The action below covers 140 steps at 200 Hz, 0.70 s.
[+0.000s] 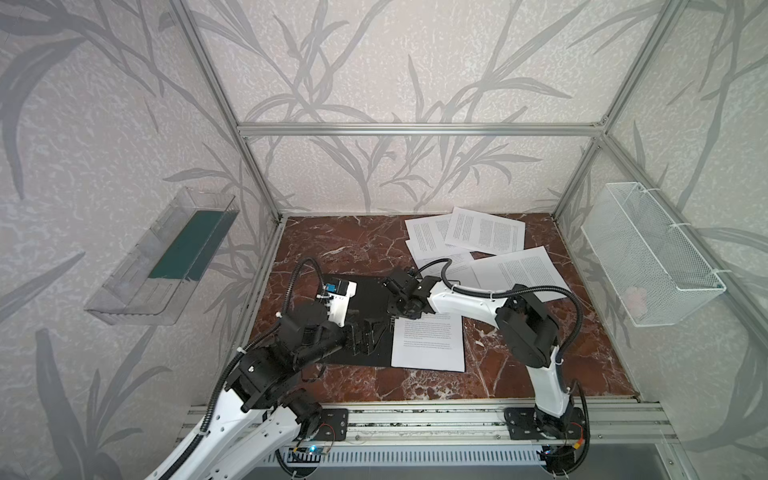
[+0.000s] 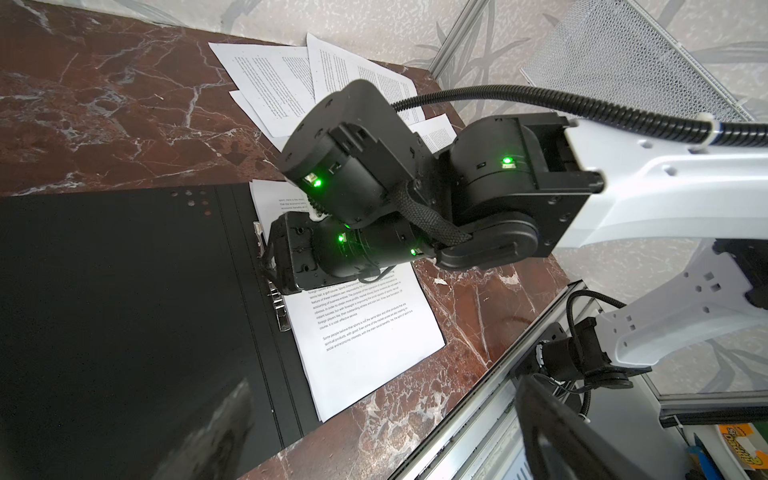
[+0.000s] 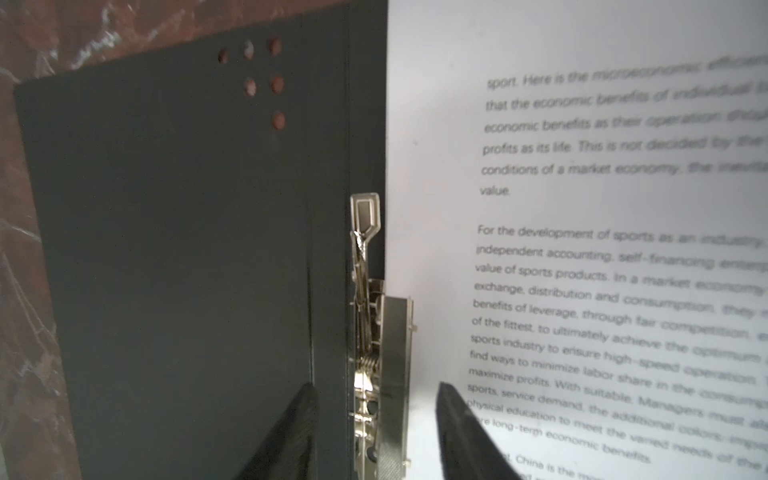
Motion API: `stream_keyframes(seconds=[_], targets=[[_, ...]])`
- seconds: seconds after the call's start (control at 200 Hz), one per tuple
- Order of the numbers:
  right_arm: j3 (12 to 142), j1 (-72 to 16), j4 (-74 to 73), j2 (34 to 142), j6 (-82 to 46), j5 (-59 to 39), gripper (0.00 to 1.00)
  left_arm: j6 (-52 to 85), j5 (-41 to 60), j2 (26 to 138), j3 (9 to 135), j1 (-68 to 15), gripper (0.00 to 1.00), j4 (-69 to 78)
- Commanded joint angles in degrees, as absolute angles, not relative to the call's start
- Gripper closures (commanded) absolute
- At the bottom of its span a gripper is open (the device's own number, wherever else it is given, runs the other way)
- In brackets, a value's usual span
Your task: Put the files into the folder
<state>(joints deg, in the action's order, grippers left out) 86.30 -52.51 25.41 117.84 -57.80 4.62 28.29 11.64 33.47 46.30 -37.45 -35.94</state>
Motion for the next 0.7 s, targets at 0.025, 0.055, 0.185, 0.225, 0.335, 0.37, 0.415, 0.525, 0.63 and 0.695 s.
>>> stream_keyframes(seconds=[0.025,0.055,0.185,0.225,0.335,0.37,0.415,0.525,0.63,0.695], targets=[[83.6,-50.88,26.2,108.66,-50.65,7.51,0.35,29.89,9.48,31.76,45.48,-37.16,0.01,-35.05],[81.82,-49.95,26.36,106.28,-48.63,7.72,0.31,29.84,9.46,31.45,45.36,-37.12,0.01,-34.9],[71.06,-44.65,25.73,95.66,-41.48,10.37,0.11,29.08,11.2,31.92,45.37,-37.13,0.01,-34.27],[67.87,-41.4,25.98,92.99,-39.95,8.48,0.09,29.24,12.54,32.53,45.08,-37.13,0.01,-33.43],[60.79,-32.41,26.47,87.63,-36.9,4.26,0.06,30.42,17.65,36.28,44.73,-37.13,0.01,-29.85],[58.92,-29.73,26.4,86.29,-36.88,3.81,0.04,31.14,19.19,37.89,44.69,-37.19,0.01,-28.44],[56.93,-26.54,25.56,85.04,-34.57,2.84,0.01,31.99,21.12,40.04,44.5,-37.3,0.01,-26.26],[55.44,-21.12,23.31,85.18,-32.52,0.11,0.01,33.68,24.18,45.2,43.74,-37.82,0.01,-21.49],[57.89,-18.93,24.15,88.75,-30.57,1.25,0.01,34.81,25.13,48.72,43.41,-38.71,0.01,-18.45],[59.86,-17.71,24.8,91.63,-29.76,1.25,0.01,35.05,24.69,49.99,43.21,-39.64,0.01,-17.23]])
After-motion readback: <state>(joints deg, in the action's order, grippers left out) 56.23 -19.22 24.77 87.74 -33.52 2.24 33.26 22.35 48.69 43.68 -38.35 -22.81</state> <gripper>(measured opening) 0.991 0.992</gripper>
